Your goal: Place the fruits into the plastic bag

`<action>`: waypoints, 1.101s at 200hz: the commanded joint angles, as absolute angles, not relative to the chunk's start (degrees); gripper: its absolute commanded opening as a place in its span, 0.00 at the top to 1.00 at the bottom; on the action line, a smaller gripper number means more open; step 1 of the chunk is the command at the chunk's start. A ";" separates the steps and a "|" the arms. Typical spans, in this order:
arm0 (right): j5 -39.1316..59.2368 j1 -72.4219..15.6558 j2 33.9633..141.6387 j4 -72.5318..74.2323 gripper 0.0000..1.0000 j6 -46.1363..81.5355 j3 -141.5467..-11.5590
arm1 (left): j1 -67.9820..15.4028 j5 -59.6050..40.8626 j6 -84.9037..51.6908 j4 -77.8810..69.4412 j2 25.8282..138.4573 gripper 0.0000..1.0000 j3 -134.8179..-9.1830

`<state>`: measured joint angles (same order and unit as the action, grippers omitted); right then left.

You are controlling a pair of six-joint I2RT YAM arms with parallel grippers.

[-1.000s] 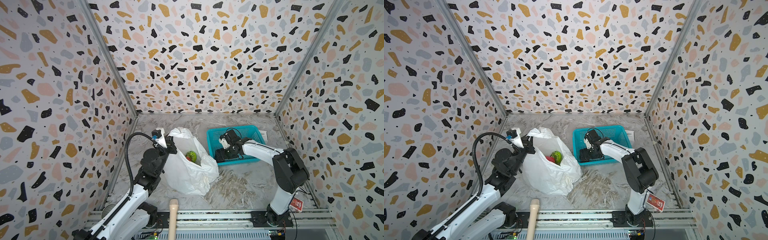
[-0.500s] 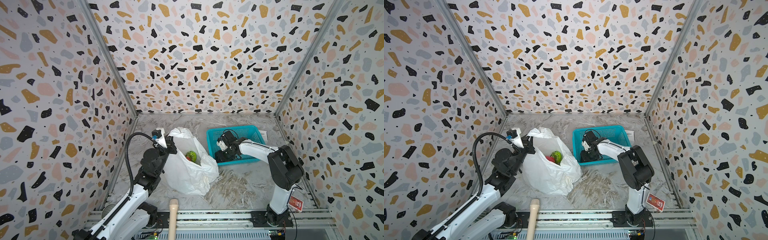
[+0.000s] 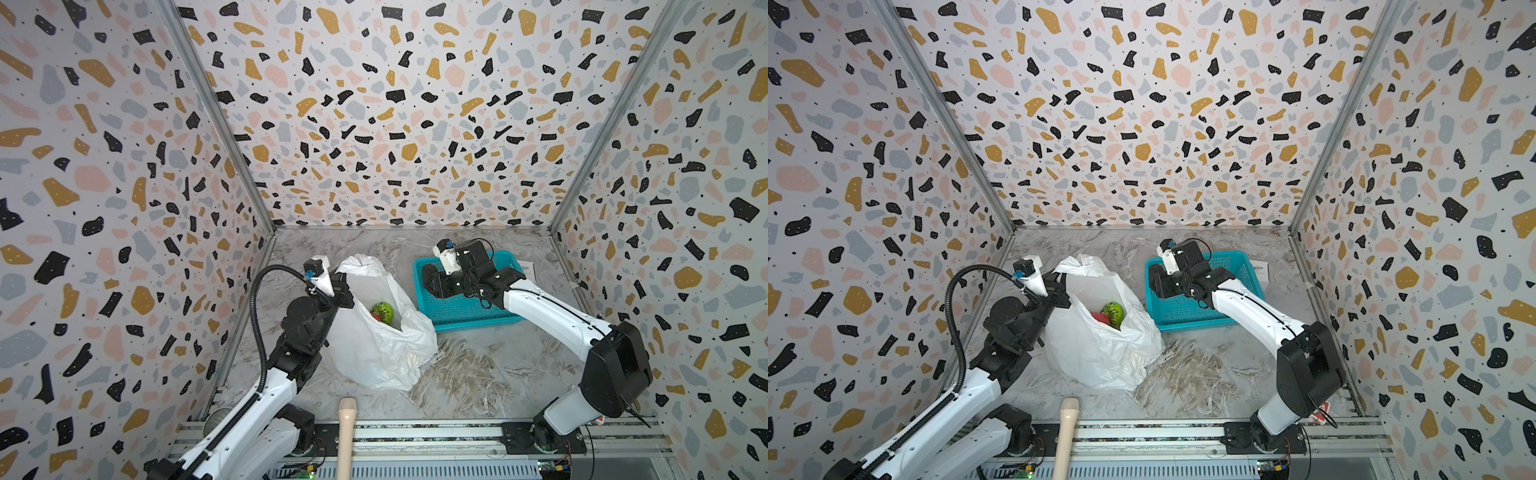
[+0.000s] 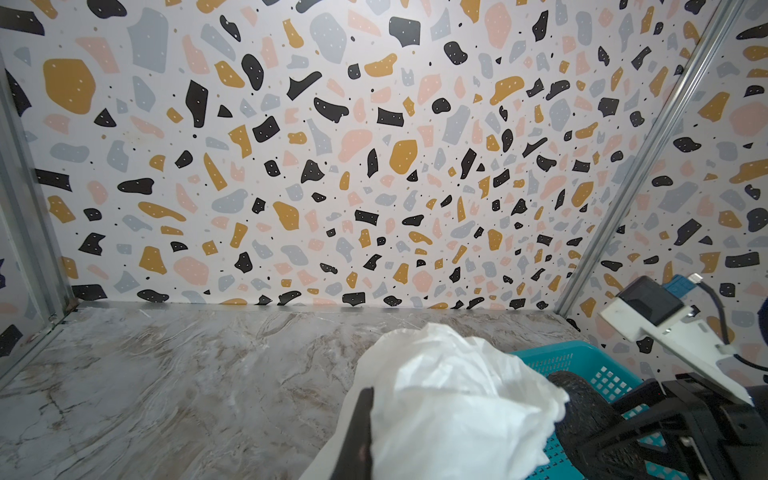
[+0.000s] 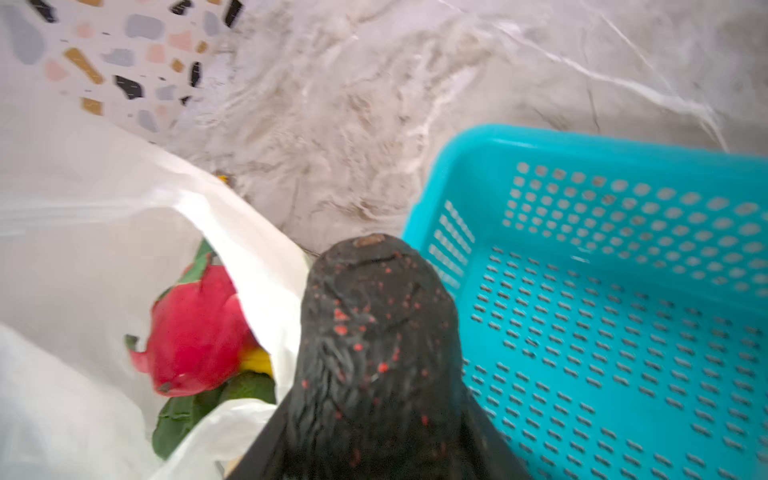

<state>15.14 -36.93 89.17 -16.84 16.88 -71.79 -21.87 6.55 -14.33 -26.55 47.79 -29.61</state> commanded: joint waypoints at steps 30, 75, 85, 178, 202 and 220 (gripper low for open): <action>21.40 -47.45 90.79 -12.72 0.59 9.09 -74.88 | -21.67 6.77 -14.65 -28.30 46.77 1.00 -29.03; 24.67 -53.60 100.25 -19.04 0.39 4.29 -82.67 | -21.67 6.68 -14.68 -28.04 46.49 1.00 -29.27; 24.09 -54.72 102.17 -21.71 0.29 2.75 -84.77 | -21.67 6.77 -14.70 -28.02 46.41 1.00 -29.17; 6.49 -55.50 95.51 -22.35 0.01 1.26 -83.71 | -21.63 6.81 -14.39 -28.36 46.76 1.00 -29.10; 4.06 -54.52 93.33 -23.79 0.01 0.51 -82.91 | -21.63 6.76 -14.52 -28.82 46.84 1.00 -28.86; 3.63 -53.65 92.06 -24.49 0.01 0.51 -81.88 | -21.67 6.68 -14.50 -29.07 47.00 1.00 -28.69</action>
